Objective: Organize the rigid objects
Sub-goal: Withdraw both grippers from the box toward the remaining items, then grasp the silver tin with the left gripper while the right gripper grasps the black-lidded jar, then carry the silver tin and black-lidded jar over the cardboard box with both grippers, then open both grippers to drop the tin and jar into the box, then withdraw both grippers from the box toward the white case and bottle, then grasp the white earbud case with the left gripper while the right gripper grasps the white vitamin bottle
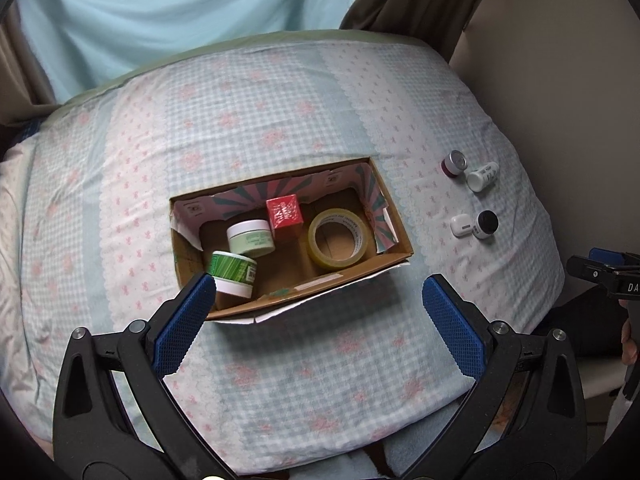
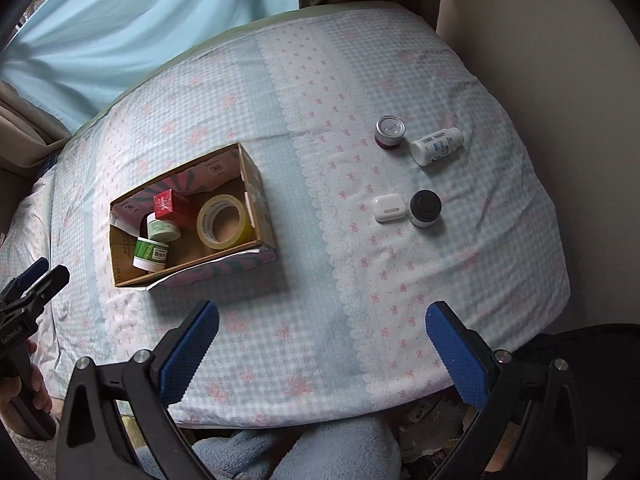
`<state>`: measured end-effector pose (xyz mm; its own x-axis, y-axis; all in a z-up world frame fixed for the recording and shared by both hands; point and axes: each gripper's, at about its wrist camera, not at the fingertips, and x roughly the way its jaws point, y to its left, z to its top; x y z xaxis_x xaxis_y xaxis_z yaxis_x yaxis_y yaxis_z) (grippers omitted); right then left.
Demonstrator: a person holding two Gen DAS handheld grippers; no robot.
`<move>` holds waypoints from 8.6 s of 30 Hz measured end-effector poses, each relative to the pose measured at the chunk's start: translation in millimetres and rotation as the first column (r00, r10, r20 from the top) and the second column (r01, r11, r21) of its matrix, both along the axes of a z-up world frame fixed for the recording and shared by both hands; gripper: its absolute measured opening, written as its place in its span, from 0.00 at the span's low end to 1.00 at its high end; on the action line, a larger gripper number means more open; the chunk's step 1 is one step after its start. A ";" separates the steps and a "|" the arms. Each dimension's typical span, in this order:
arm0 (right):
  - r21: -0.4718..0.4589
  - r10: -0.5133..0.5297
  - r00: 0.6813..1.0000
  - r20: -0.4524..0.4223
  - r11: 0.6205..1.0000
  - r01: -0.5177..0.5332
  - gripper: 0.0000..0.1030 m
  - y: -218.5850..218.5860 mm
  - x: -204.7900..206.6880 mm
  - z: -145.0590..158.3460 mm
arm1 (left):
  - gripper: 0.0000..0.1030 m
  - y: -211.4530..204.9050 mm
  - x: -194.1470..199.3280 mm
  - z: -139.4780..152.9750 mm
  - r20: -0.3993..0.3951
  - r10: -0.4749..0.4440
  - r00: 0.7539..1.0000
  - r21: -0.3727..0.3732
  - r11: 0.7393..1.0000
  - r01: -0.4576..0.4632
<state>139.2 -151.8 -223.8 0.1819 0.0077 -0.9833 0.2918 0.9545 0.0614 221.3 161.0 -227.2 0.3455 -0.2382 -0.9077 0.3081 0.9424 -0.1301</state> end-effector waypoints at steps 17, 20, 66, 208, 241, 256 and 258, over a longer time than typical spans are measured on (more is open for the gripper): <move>0.079 0.087 0.996 -0.013 0.993 -0.086 1.00 -174.2 4.3 -90.8 | 1.00 -236.0 55.6 -65.6 -0.082 -0.046 0.996 0.045 0.998 0.050; 0.044 0.163 0.987 0.006 0.986 -0.164 1.00 -183.4 15.5 -107.8 | 1.00 -267.2 72.1 -87.5 -0.118 -0.046 0.992 0.060 0.997 0.053; -0.064 0.594 0.804 0.034 0.804 -0.591 0.52 -139.9 90.7 -271.2 | 0.49 -500.7 182.7 -285.8 -0.194 -0.703 0.684 0.191 0.657 0.730; 0.093 0.397 0.917 -0.036 0.915 -0.392 1.00 176.5 126.1 -116.6 | 1.00 57.6 37.0 -101.0 -0.166 0.009 0.986 0.035 0.999 -0.003; 0.086 0.011 0.999 0.031 0.996 -0.014 1.00 -130.5 15.1 -26.0 | 1.00 -154.4 -56.1 -33.2 -0.067 0.044 0.997 0.005 0.999 -0.044; -0.123 0.637 0.770 0.044 0.768 -0.628 1.00 -204.4 95.5 -63.1 | 1.00 -277.4 -20.6 -102.2 -0.196 0.136 0.971 -0.018 0.990 -0.142; -0.186 0.737 0.676 0.004 0.665 -0.723 1.00 -202.5 102.6 -79.8 | 1.00 -289.2 -12.7 -124.3 -0.223 0.146 0.964 -0.022 0.988 -0.155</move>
